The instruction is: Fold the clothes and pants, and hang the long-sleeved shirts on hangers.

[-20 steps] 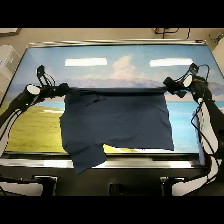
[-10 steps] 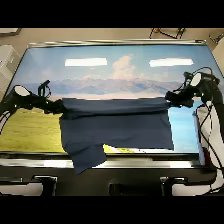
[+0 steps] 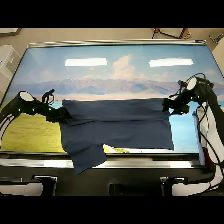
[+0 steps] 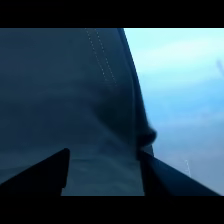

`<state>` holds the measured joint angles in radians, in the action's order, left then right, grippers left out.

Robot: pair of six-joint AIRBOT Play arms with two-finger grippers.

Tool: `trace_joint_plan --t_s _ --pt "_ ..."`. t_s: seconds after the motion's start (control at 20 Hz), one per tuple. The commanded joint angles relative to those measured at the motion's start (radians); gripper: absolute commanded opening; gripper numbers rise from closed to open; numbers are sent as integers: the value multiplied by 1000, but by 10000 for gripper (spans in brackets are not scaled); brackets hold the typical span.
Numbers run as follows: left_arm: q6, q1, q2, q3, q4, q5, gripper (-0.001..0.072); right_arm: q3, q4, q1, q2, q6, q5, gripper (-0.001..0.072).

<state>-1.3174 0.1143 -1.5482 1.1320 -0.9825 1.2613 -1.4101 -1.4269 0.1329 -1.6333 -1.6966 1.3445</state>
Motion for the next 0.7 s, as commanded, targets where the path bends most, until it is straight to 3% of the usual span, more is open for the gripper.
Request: trace_joint_plan --t_s 0.0,0.15,0.25,0.35,0.5,0.65 --pt "-10 40 1 79 -3 125 528 -68 -15 42 23 66 127 563" --pt "-18 111 48 138 -42 263 528 -85 -20 200 78 67 286 566" --pt "-15 126 124 41 -124 290 525 1 -16 282 129 82 334 566" --pt "8 127 218 -165 -132 253 522 146 -13 321 203 90 294 566" --pt "73 125 390 -512 -24 133 510 295 8 325 277 116 247 566" --pt "92 122 488 -666 26 63 509 312 60 325 283 116 244 564"
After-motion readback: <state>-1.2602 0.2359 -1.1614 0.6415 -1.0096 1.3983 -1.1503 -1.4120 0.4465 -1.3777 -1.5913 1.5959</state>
